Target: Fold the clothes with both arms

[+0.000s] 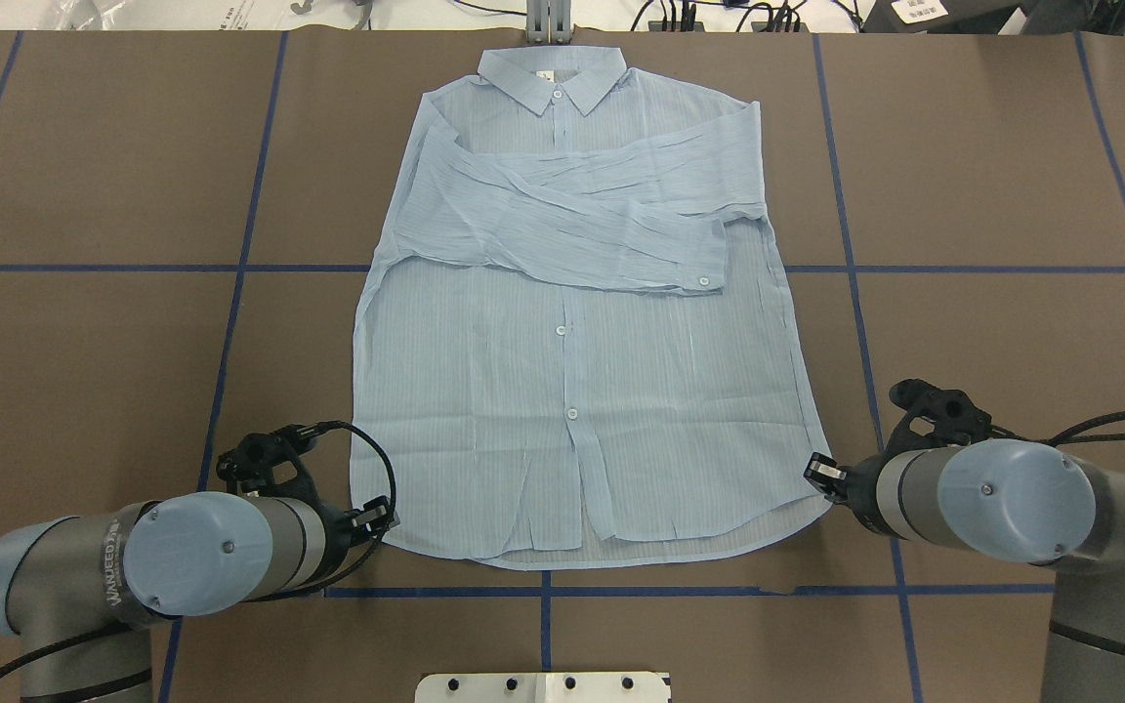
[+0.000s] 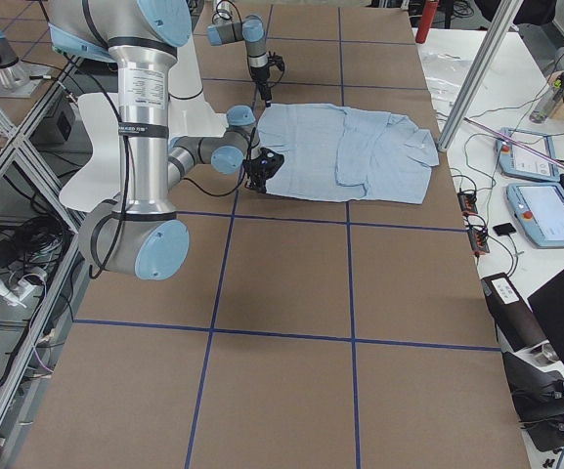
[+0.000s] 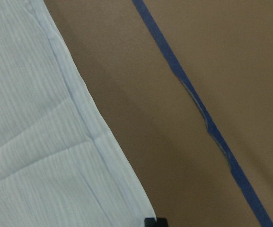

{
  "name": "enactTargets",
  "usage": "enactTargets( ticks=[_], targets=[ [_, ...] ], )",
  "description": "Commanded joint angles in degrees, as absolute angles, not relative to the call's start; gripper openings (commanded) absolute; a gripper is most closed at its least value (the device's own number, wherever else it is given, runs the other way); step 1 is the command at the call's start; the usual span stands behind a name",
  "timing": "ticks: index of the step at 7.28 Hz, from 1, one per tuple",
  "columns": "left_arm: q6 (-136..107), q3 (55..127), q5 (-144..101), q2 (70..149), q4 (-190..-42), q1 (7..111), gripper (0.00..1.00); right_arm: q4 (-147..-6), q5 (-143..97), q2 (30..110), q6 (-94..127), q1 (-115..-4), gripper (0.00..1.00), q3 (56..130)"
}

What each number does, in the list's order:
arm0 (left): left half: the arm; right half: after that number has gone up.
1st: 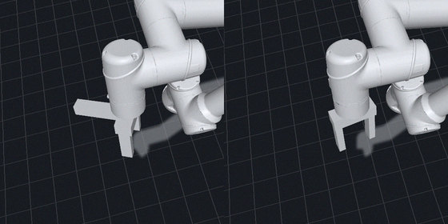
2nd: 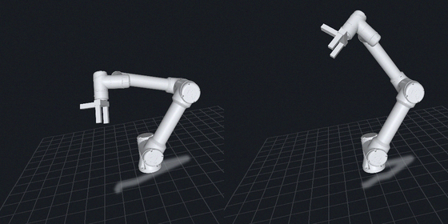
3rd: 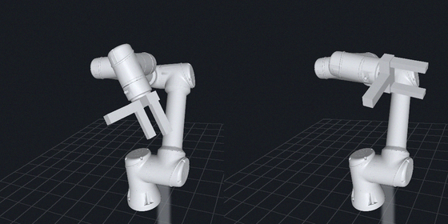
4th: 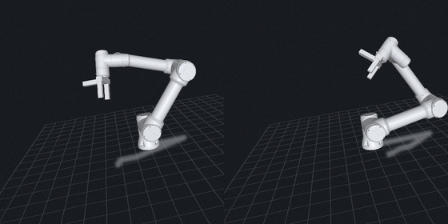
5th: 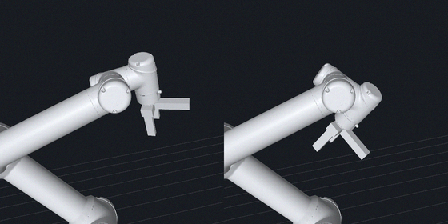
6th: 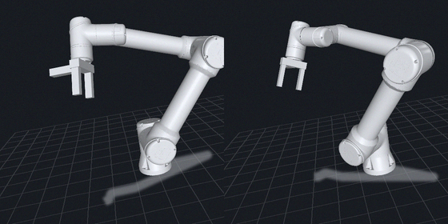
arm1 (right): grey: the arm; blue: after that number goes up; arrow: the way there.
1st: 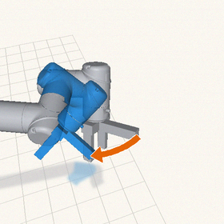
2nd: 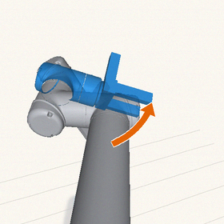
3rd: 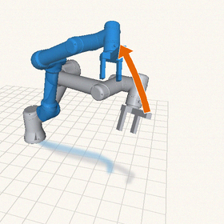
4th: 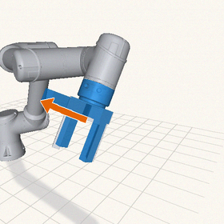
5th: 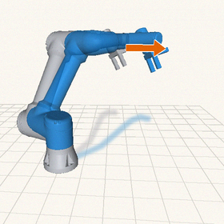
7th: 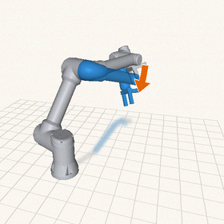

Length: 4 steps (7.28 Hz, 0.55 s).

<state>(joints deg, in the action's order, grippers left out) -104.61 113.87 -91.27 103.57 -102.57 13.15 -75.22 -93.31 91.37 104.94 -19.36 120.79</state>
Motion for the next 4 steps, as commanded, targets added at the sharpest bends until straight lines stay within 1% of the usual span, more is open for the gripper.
enactTargets(
  ticks=[1, 2, 3, 4],
  targets=[
    [-104.6, 111.6, -91.2, 105.7, -102.6, 13.1, 0.61, -75.2, -93.2, 91.4, 104.9, -19.4, 0.00, 120.8],
    [-104.4, 111.4, -91.1, 105.7, -102.6, 13.3, 0.56, -75.2, -93.1, 91.4, 104.9, -19.4, 0.00, 120.8],
    [-104.3, 111.5, -91.1, 105.6, -102.6, 13.5, 0.47, -75.2, -93.1, 91.4, 104.9, -19.5, 0.00, 120.8],
    [-104.2, 111.9, -91.1, 105.6, -102.6, 14.1, 0.31, -75.2, -93.1, 91.4, 104.9, -19.7, 0.00, 120.9]
  ],
)
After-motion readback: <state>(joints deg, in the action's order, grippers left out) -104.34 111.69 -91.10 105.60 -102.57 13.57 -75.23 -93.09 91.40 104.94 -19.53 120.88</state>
